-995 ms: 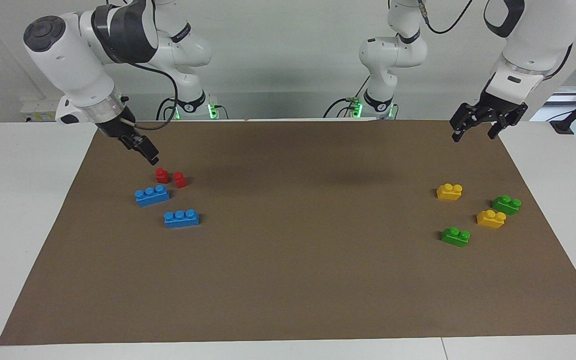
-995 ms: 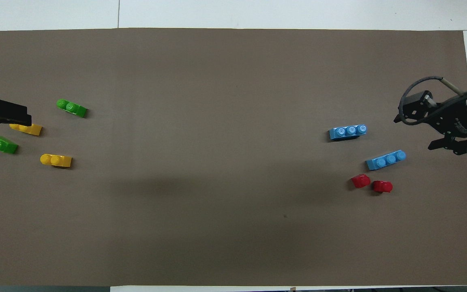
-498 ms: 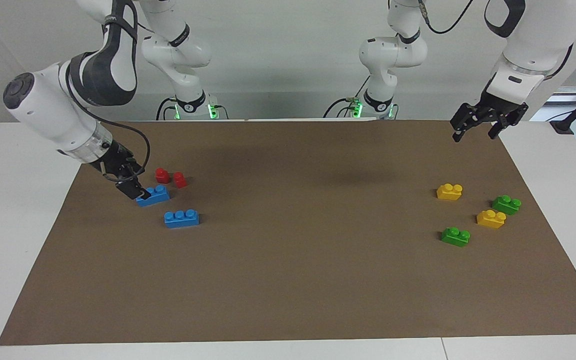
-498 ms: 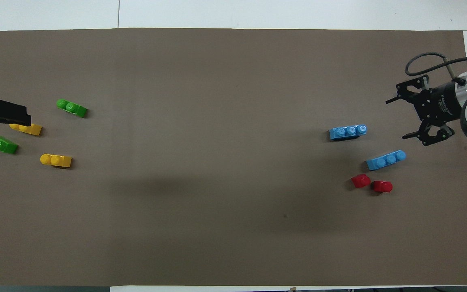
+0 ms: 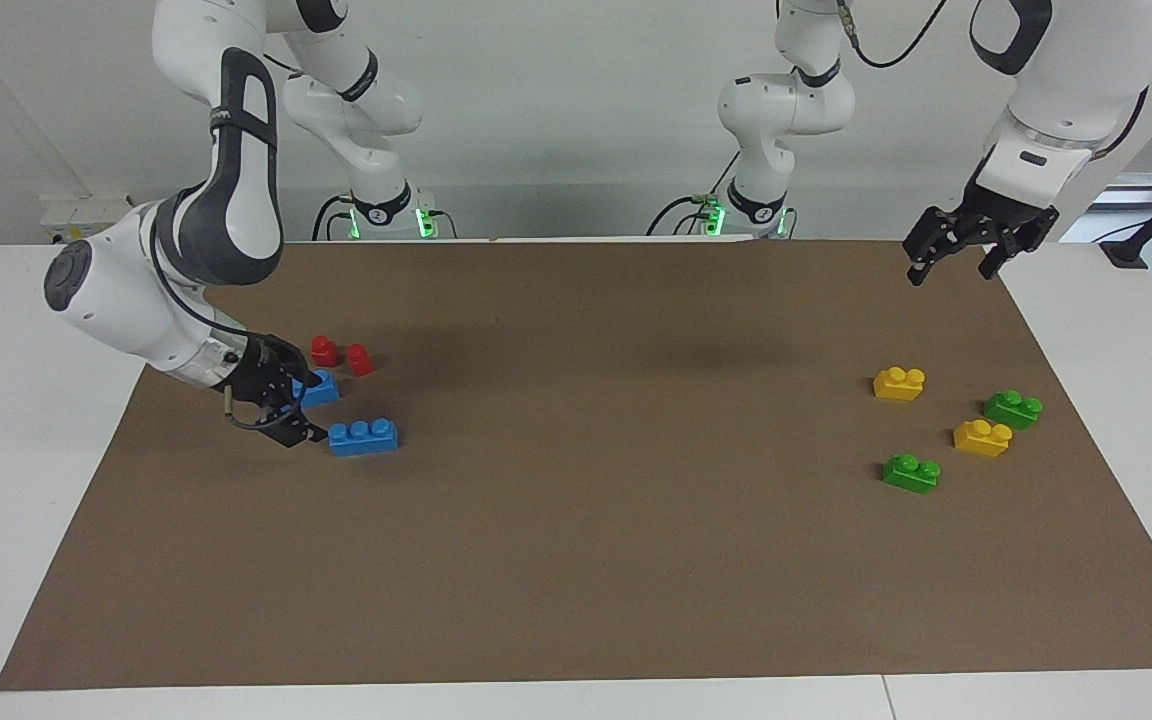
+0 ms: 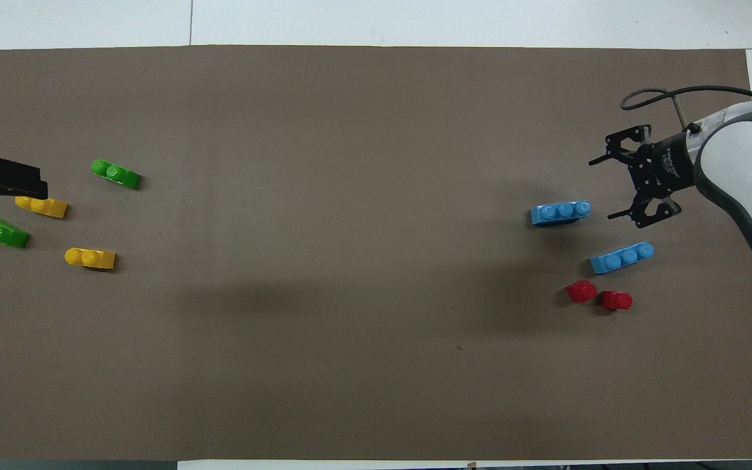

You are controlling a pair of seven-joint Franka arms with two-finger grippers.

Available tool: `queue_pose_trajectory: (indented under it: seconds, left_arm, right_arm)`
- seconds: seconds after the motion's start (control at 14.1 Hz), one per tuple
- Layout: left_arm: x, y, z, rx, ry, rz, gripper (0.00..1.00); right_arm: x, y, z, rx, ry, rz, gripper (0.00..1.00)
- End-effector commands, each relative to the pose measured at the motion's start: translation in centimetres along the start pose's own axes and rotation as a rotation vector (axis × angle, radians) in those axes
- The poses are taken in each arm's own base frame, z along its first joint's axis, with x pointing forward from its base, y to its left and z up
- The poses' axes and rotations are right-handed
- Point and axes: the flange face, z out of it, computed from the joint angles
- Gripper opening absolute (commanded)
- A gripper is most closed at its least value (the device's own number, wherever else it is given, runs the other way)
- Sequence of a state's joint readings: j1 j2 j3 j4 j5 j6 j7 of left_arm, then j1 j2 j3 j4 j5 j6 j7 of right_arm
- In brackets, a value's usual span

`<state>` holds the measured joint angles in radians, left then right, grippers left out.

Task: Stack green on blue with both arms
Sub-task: 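Move the right gripper over the blue brick while the left gripper approaches the green brick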

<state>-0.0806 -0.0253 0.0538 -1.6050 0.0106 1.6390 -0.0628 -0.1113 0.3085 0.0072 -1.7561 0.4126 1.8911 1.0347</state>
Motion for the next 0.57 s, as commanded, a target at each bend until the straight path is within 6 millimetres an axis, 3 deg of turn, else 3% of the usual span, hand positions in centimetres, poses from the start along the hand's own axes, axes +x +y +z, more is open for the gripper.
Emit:
queue_pose_trajectory:
  seconds: [0.0, 0.14, 0.5]
  left_arm:
    - [-0.2, -0.6, 0.8, -0.012, 0.021, -0.057, 1.0]
    - [-0.2, -0.7, 1.8, -0.015, 0.026, -0.117, 1.0]
    - [0.7, -0.9, 4.8, -0.032, 0.039, -0.508, 1.0]
  right_arm:
    - [1.8, -0.2, 1.0, 0.02, -0.026, 0.059, 1.0]
    - [1.9, 0.0, 2.0, 0.008, -0.04, 0.067, 1.0]
    - [2.5, 0.9, 4.1, -0.006, -0.038, 0.082, 1.0]
